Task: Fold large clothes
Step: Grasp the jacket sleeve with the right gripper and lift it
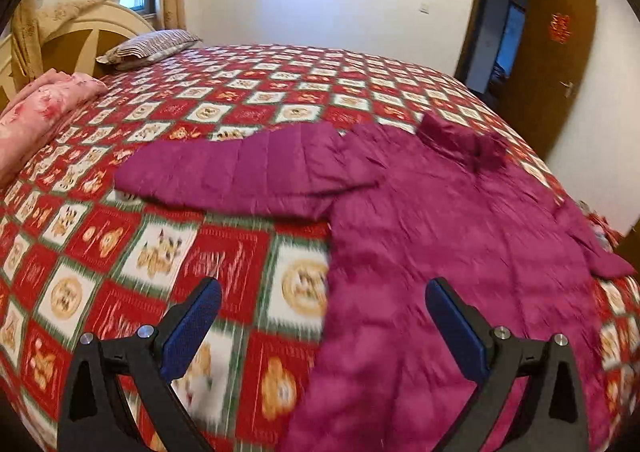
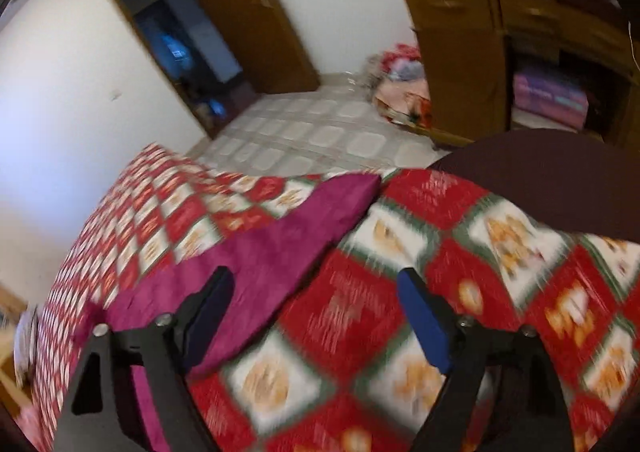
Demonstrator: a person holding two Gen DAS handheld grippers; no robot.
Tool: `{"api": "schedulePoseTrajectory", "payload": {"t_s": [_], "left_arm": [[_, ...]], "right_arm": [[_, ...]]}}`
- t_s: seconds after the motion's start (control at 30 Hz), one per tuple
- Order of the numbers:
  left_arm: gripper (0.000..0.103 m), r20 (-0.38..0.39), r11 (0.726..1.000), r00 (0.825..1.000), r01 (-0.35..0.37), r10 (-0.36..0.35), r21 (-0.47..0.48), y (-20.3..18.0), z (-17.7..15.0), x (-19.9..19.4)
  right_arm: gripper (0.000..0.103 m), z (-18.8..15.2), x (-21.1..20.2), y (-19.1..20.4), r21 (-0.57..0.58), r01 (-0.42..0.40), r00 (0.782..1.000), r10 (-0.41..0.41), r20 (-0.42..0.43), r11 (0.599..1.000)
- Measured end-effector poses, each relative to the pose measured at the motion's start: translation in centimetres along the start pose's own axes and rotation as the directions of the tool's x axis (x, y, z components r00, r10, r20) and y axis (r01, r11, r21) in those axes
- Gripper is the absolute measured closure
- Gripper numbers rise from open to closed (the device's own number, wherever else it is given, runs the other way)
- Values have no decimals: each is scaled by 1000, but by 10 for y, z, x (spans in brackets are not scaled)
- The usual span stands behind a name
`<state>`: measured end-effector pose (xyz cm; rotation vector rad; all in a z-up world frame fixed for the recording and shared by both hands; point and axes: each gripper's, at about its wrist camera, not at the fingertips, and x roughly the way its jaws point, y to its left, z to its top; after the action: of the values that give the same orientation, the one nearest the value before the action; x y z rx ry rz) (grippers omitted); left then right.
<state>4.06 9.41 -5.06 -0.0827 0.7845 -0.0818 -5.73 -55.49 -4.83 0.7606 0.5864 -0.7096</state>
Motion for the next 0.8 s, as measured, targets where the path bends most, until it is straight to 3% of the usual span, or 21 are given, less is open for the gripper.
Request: {"api": "schedulePoseTrajectory", "payload": {"t_s": [0.07,0.2,0.27,0.33,0.37,0.4,0.43,0.5,0.6,0.67,0.8], "left_arm": [[1,3,1000,1000,-19,19,-20,2,4,15],[1,0,996,997,-77,77,-46,3,-4,40],[1,-16,992,992,-125,124,-31,2,-8,53],[1,-43,988,987,-152,152,-6,-1,-13,64],[1,-63,986,984,-164,164,6,-2,-18,70],[1,-75,985,983,-170,170,13,-3,-21,74],[1,-83,985,981,-172,173,15,-3,-24,78],[1,-80,985,982,-173,174,10,-4,-31,82],[1,-71,986,984,-164,164,-1,-4,-36,85],[1,-69,988,986,-154,153,-9,-3,-37,85],[1,-70,989,987,-143,142,-21,-2,-38,86]], "right_arm": [[18,15,30,-4,29,8,1000,-7,-28,1000],[20,22,79,-16,70,126,988,-119,-96,990],[21,25,86,-13,48,163,986,-161,-43,985],[24,33,101,-6,-15,164,985,-165,-59,986],[31,34,104,0,-56,191,979,-194,-59,980],[63,36,110,4,-93,200,977,-206,-61,975],[87,34,114,7,-135,200,973,-213,-85,970],[88,31,122,-1,-125,194,970,-209,-126,973],[91,29,116,-9,-97,180,977,-189,-94,979],[91,28,92,7,-159,156,987,-160,-9,975],[91,24,28,63,-289,30,994,3,113,957]]}}
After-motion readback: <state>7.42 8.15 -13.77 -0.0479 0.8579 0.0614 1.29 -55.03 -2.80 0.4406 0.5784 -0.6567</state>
